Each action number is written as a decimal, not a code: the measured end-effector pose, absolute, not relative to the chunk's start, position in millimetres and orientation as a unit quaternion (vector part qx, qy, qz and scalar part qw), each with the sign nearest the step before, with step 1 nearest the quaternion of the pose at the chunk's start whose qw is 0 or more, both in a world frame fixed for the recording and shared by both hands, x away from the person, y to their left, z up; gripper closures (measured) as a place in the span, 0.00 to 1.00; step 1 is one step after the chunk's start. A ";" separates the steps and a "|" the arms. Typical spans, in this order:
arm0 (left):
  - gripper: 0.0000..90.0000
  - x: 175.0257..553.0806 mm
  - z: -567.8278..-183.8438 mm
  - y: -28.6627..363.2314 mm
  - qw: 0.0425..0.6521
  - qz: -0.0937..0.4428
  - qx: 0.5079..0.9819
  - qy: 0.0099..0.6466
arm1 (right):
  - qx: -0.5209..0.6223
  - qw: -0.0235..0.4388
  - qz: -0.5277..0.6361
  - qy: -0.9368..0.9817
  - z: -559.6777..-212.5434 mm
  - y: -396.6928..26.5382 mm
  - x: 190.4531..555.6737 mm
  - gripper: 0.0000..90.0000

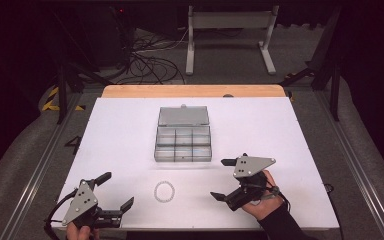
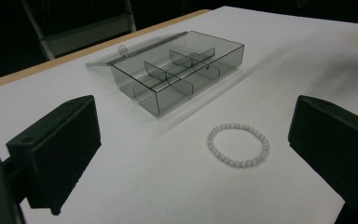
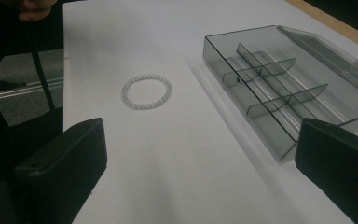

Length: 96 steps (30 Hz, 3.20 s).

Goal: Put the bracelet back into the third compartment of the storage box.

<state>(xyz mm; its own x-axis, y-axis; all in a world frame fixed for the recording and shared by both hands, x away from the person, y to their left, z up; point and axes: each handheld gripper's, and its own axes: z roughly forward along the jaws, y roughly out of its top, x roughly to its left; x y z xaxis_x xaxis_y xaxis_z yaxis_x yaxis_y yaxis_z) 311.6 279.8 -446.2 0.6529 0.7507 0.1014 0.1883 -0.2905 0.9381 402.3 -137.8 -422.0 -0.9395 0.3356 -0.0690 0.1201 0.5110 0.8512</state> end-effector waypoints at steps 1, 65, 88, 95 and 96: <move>0.03 311.6 -446.2 279.8 0.508 0.277 0.754 0.311 | 0.132 0.113 0.476 0.862 -422.0 -137.8 402.3 0.03; 0.03 308.7 -447.2 283.2 0.505 0.276 0.753 0.319 | 0.139 0.060 0.466 0.872 -455.8 -27.2 425.3 0.48; 0.03 309.8 -447.5 283.6 0.505 0.276 0.754 0.317 | 0.146 0.068 0.441 0.883 -480.7 -2.1 436.1 0.68; 0.03 309.8 -448.0 283.7 0.509 0.269 0.752 0.321 | 0.154 0.054 0.436 0.885 -485.8 1.9 439.3 0.79; 0.03 310.1 -447.9 283.7 0.508 0.272 0.752 0.320 | 0.156 0.053 0.434 0.886 -486.4 2.5 439.7 0.80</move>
